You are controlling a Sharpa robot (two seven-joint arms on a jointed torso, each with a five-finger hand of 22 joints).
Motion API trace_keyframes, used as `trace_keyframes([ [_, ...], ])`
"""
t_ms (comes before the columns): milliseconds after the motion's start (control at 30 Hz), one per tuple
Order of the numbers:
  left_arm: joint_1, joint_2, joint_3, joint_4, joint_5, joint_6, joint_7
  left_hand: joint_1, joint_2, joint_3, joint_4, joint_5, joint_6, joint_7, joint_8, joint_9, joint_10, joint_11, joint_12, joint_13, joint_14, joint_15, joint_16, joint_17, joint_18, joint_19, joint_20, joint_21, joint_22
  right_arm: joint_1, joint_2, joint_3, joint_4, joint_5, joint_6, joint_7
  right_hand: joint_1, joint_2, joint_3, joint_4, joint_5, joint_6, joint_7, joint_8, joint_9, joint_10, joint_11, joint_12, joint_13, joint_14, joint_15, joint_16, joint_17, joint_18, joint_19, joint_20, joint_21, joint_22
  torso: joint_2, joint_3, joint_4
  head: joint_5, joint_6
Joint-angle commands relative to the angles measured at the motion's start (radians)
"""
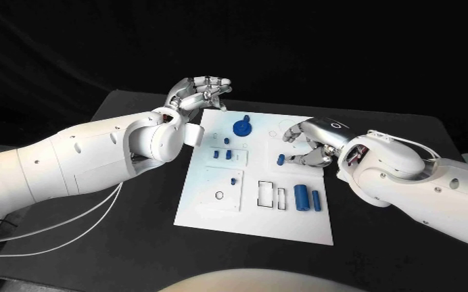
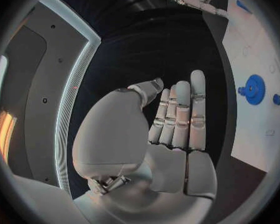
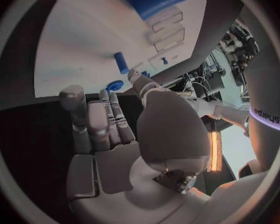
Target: Assemble the parts on the task board
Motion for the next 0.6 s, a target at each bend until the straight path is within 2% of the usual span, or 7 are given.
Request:
trace_keyframes([
  [33,0.001,0.001,0.001,0.001,-0.001,0.02,0.003,-0.011,0.001,-0.002,-0.006,0.002,-0.008,-0.002,0.004,0.001,-0.008,0.0,0.005,0.001,-0.008,-0.002,0.007,-0.001,0.014,0.001,0.004,-0.004,-0.002,0.0,0.007,-0.002,-0.007,-0.005,0.112,-0.019,0.024,0.009,-0.03,0.009,0.007,-0.005,0.003,-0.004,-0.001,-0.004,-0.002,0.025,0.003,-0.001,-0.002,0.012,0.003,0.015,0.012,0.001,0.012,0.009,0.002,0.0005,0.0008,-0.002,-0.002],
  [233,0.001,0.001,0.001,0.001,-0.002,0.022,0.003,-0.011,0.001,-0.002,-0.006,0.002,-0.008,-0.002,0.004,0.001,-0.008,0.0,0.005,0.001,-0.008,-0.002,0.007,-0.001,0.014,0.001,0.004,-0.004,-0.002,-0.004,0.027,-0.006,-0.02,-0.004,0.105,-0.001,0.053,0.028,-0.036,0.012,0.009,0.013,0.009,0.007,0.001,0.018,-0.014,0.066,0.005,0.02,-0.013,0.03,0.023,0.007,0.048,-0.008,0.057,0.034,0.002,-0.0002,0.002,-0.003,-0.003],
  [300,0.001,0.001,0.001,0.001,-0.003,0.022,0.003,-0.011,0.001,-0.002,-0.006,0.002,-0.008,-0.002,0.004,0.001,-0.008,0.0,0.005,0.001,-0.008,-0.002,0.007,-0.001,0.014,0.001,0.004,-0.004,-0.002,-0.007,0.037,-0.008,-0.028,-0.003,0.1,0.003,0.063,0.038,-0.029,0.013,0.012,0.018,0.013,0.008,-0.001,0.045,-0.023,0.085,0.005,0.042,-0.022,0.048,0.054,-0.002,0.081,-0.016,0.106,0.06,0.002,-0.0003,0.0023,-0.004,-0.003],
  [467,0.001,0.0,0.001,0.001,-0.004,0.022,0.003,-0.011,0.001,-0.002,-0.006,0.002,-0.008,-0.002,0.004,0.001,-0.008,0.0,0.005,0.001,-0.008,-0.002,0.007,-0.001,0.014,0.001,0.004,-0.004,-0.002,-0.015,0.056,-0.012,-0.042,0.003,0.082,0.013,0.072,0.058,-0.005,0.019,0.007,0.039,0.022,0.013,-0.005,0.09,-0.023,0.1,0.0,0.069,-0.025,0.068,0.094,-0.014,0.118,-0.021,0.157,0.087,0.001,-0.0012,0.0037,-0.004,-0.005],
  [600,0.001,0.0,0.001,-0.001,-0.005,0.022,0.003,-0.011,0.001,-0.002,-0.006,0.002,-0.008,-0.002,0.004,0.001,-0.008,0.0,0.005,0.001,-0.008,-0.002,0.007,-0.001,0.014,0.001,0.004,-0.004,-0.002,-0.021,0.066,-0.013,-0.046,0.006,0.056,0.022,0.081,0.069,0.031,0.023,-0.008,0.058,0.021,0.015,-0.01,0.122,-0.026,0.098,-0.008,0.075,-0.028,0.069,0.097,-0.019,0.136,-0.024,0.183,0.102,0.002,-0.001,0.0037,-0.004,-0.005],
])
